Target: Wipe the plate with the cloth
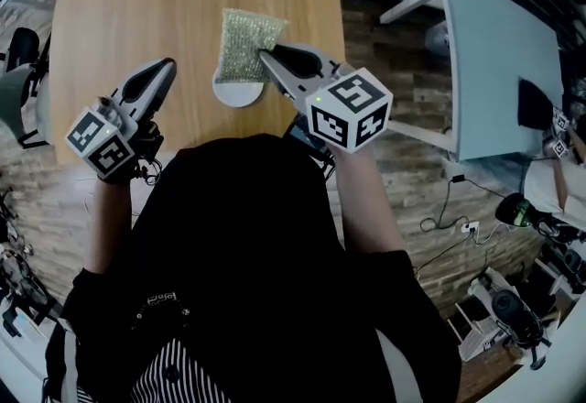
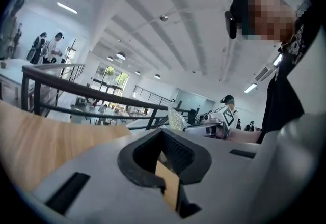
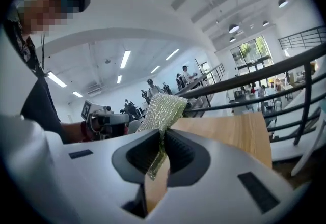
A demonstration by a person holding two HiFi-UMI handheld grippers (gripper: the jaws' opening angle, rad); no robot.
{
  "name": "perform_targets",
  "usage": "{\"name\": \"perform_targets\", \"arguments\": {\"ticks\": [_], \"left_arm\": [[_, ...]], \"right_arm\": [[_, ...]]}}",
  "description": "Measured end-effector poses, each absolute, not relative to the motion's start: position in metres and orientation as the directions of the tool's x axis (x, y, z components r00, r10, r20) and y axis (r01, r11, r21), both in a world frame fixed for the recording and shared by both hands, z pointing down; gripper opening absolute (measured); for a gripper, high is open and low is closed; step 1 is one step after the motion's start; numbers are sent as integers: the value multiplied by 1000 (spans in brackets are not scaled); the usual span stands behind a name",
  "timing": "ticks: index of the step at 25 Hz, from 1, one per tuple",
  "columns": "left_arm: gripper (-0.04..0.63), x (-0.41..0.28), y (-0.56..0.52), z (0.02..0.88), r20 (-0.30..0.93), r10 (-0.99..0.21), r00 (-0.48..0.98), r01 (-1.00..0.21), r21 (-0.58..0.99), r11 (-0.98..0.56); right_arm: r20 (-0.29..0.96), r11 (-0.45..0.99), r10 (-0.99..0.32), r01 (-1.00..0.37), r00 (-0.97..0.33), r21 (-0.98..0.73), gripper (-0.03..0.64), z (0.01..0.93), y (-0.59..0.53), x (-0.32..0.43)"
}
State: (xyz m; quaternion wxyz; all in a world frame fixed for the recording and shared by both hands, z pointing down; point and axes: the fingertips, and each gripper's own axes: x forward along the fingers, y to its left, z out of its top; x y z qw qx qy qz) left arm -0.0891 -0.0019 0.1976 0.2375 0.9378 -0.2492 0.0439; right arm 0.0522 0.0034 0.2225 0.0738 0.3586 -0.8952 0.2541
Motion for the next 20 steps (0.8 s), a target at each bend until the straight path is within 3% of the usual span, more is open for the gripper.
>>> {"name": "perform_targets", "arguments": {"ticks": [6,13,20], "left_arm": [[-5,-79,-7,134,51,-466,884,-435,455,-777],[-5,-55,1,135,75,-421,904,-409,435,-802],[-5,-46,-8,171,131,-455,881,-467,402,-788]], "right_arm": [[241,681,-611,-656,-754,-325,41,170,-3,33],[257,670,-600,-652,-757,-356,41,183,10,36],[290,675,-583,-651,-759,-347,40,220,13,31]]}}
